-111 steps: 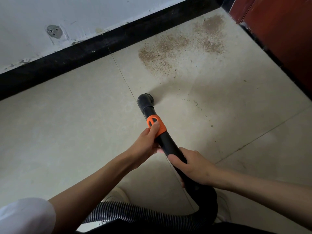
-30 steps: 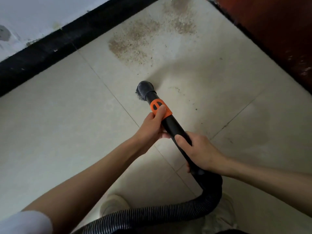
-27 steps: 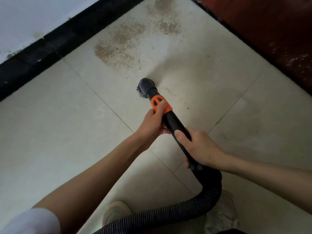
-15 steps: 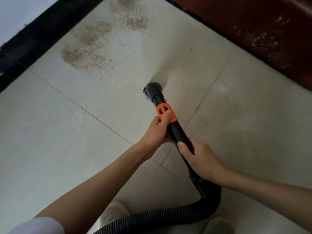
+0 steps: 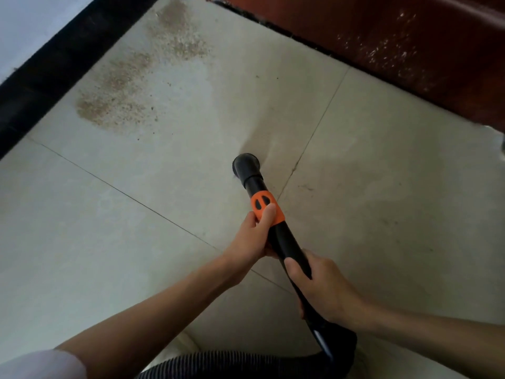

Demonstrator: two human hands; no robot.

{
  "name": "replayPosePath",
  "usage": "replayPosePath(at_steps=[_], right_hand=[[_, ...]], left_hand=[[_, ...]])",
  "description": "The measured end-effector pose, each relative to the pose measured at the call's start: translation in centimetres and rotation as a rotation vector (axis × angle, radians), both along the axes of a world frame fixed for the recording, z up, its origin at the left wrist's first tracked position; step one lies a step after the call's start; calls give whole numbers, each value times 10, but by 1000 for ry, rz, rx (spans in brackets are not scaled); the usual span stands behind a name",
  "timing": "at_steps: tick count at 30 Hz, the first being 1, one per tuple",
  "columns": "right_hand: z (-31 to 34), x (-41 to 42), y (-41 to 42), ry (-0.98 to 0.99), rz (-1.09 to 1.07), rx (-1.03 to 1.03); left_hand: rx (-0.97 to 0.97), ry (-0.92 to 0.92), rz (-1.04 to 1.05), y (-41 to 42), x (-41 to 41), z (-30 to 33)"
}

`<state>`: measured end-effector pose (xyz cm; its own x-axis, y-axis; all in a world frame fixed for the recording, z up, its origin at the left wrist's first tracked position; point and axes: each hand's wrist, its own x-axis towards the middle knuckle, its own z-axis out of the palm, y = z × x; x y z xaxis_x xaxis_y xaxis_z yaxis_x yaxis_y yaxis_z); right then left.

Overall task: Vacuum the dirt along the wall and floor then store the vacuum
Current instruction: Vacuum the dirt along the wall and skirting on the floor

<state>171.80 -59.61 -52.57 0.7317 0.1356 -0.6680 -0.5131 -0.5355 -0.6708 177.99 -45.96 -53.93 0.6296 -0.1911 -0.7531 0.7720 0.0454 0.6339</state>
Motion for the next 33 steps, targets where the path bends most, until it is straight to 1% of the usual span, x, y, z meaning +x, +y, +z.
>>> replayPosePath(at_steps=[3,6,10,17,20,28,33], right_hand=[[-2,20,8,-37,45,-63],[-2,61,31,-96,174,-103],[-4,108,75,-120,327,-77],[-12,154,142,-128,470,-103],[-17,172,175,-170,533,-169],[-15,209,253,-163,547,-165],[-12,226,293,-201,536,-169]], left_hand=[[-4,-27,61,8,12,1],[15,-67,218,31,36,2],[28,-77,396,77,62,-2],[0,-114,546,143,89,-9],[25,-125,592,175,100,-12],[53,-136,624,249,138,-14],[49,-95,656,284,162,-16]])
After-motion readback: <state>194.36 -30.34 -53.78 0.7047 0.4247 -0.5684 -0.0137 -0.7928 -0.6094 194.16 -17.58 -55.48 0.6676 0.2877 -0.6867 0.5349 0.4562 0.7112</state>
